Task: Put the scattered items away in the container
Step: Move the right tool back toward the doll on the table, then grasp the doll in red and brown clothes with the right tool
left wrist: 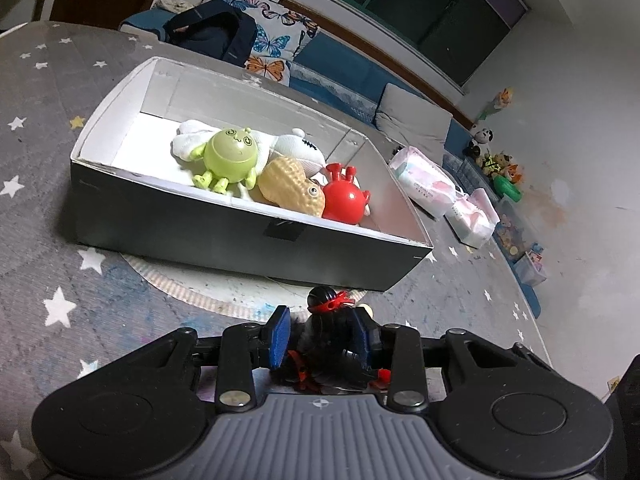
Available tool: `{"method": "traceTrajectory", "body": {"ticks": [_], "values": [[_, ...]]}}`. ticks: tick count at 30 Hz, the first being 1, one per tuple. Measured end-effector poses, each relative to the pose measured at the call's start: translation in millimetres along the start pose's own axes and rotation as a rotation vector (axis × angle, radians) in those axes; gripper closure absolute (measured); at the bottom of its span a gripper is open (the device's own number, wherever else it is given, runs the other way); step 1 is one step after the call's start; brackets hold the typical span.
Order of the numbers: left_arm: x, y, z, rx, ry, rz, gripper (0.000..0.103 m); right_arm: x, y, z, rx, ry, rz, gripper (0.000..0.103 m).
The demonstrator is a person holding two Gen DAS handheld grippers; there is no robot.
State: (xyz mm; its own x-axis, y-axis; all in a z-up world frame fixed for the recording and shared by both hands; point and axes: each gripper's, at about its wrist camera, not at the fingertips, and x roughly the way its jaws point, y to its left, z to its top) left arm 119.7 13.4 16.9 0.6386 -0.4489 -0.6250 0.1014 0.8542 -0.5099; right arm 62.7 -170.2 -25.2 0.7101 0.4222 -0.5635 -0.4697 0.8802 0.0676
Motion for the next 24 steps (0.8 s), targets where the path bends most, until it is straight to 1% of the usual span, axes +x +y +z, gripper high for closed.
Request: {"method": "traceTrajectory", "body": {"ticks": [6,14,17,21,24], "values": [[2.2,-0.2,1.0,-0.001,-0.001,-0.005,0.067,9.0,-7.0,-4.4,0.043,0.029,0.015,0.0],[3.7,-1.5,4.3,-0.006,0.005,-0.01,0.067,19.2,-12.2,-2.6,0.067,0.052,0.029,0.001],[3.4,-2.9,5.3,-0.007,0.005,-0.024,0.067,24.4,-13.9,-2.6,0.078,0.067,0.034,0.006],[3.9,-3.8,6.5,-0.009,0.009,-0.052,0.067,27.5,-15.8,-3.4,0.095,0.08,0.043,0.009],[7.0,-3.2,6.3,-0.013,0.017,-0.047,0.067,28.1,-15.4,-3.5,0.096,0.086,0.046,0.012]]}}
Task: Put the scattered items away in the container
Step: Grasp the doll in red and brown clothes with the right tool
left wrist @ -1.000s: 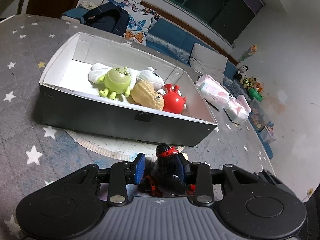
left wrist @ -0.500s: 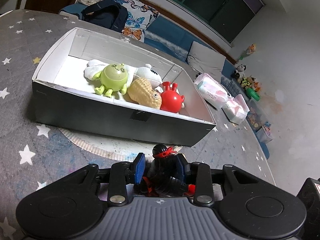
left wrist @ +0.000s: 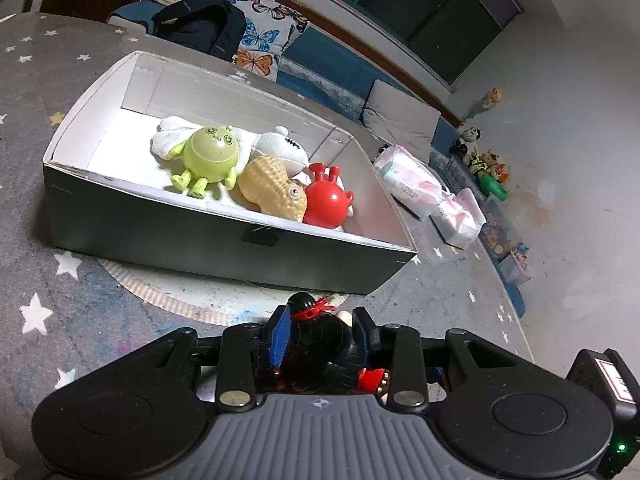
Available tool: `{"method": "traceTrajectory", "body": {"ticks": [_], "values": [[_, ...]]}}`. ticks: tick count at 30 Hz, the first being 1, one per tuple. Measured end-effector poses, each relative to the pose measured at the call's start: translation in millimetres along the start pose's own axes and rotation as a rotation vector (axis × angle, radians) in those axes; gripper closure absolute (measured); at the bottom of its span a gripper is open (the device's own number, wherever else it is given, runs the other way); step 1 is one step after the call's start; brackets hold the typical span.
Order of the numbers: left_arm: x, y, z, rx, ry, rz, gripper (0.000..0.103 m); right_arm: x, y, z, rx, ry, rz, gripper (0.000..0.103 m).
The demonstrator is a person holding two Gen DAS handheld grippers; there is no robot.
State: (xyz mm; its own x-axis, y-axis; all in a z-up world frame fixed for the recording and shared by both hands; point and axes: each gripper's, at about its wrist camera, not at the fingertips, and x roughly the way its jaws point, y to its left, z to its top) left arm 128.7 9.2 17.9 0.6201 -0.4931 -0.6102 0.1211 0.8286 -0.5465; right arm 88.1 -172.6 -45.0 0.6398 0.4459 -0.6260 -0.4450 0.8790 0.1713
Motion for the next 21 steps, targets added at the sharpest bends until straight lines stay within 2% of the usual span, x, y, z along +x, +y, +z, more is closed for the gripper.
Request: {"method": "traceTrajectory", "body": {"ticks": [16,21], "values": [[4.1,14.9,0.7,-0.055,0.03,-0.034,0.066,-8.0,11.0,-5.3,-0.03,0.022,0.027,0.015],[1.2,19.7,2.5,-0.07,0.038,-0.038,0.066,-13.8,17.9,-8.4,-0.042,0.035,0.07,0.022]]}}
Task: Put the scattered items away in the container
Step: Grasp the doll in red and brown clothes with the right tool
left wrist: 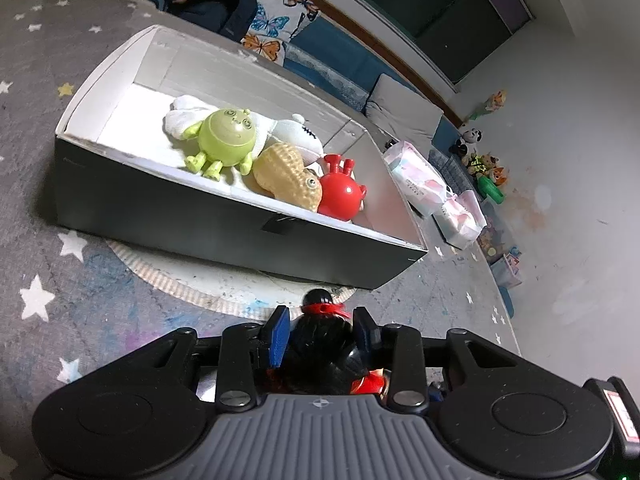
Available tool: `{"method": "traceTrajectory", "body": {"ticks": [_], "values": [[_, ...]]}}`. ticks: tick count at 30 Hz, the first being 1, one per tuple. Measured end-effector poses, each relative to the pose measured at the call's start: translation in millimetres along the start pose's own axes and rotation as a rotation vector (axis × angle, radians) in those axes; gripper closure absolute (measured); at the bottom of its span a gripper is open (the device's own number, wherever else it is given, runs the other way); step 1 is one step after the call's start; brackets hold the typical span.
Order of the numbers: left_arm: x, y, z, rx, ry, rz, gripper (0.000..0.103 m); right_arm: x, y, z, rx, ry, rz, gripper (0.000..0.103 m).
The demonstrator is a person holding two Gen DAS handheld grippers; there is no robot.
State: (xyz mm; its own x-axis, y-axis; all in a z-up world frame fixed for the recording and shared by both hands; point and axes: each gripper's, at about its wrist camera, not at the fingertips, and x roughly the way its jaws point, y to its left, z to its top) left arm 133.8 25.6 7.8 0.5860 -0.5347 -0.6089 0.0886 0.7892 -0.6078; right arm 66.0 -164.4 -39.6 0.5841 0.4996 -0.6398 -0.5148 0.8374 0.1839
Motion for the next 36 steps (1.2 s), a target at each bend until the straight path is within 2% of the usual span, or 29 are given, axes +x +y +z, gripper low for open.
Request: {"method": "traceTrajectory", "body": {"ticks": [10,21,36], "values": [[-5.3,7.4,-1.5,-0.047,0.013,-0.02,0.066,0.8,4.6,12.1,-0.023,-0.009,0.003,0.031],[-8.4,14.7,-4.9,-0.102,0.019,-0.036,0.065,21.0,2.0,21.0,-0.046,0.044,0.0,0.045],[-13.1,17.2,-13.7,-0.146,-0.011,-0.038,0.064,25.7,1.7,19.9,-0.063,0.071,-0.002,0.048]]}}
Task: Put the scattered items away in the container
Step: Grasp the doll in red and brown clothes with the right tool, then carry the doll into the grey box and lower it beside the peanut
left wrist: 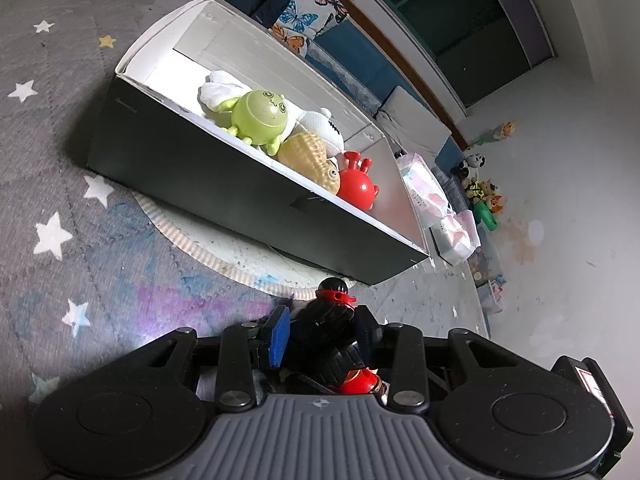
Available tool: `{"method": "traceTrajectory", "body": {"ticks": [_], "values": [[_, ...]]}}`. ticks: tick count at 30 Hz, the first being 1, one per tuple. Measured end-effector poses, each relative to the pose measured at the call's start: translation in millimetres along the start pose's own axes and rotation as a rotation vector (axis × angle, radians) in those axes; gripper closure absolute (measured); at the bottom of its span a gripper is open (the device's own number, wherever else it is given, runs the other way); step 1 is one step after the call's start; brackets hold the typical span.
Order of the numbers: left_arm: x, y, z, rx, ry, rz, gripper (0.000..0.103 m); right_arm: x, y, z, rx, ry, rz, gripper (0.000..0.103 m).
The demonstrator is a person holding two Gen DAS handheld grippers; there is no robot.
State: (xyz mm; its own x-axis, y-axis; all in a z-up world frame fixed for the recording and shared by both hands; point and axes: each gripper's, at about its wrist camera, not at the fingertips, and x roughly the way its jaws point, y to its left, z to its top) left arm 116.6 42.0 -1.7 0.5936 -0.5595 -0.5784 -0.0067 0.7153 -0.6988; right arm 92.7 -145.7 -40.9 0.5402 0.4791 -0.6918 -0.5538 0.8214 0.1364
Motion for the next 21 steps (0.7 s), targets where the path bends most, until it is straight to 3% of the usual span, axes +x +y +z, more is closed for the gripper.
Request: {"method": "traceTrajectory", "body": {"ticks": [11,21], "values": [[-2.7,2.9,-5.7,-0.055,0.011,-0.001,0.063,-2.1,2.9,-2.1,0.003,-0.003,-0.005,0.05],[-9.9,-5.7,-9.4,-0.032,0.005,-0.004,0.063,-11.8,6.4,-4.0,0.009,-0.026,-0.012,0.05]]}}
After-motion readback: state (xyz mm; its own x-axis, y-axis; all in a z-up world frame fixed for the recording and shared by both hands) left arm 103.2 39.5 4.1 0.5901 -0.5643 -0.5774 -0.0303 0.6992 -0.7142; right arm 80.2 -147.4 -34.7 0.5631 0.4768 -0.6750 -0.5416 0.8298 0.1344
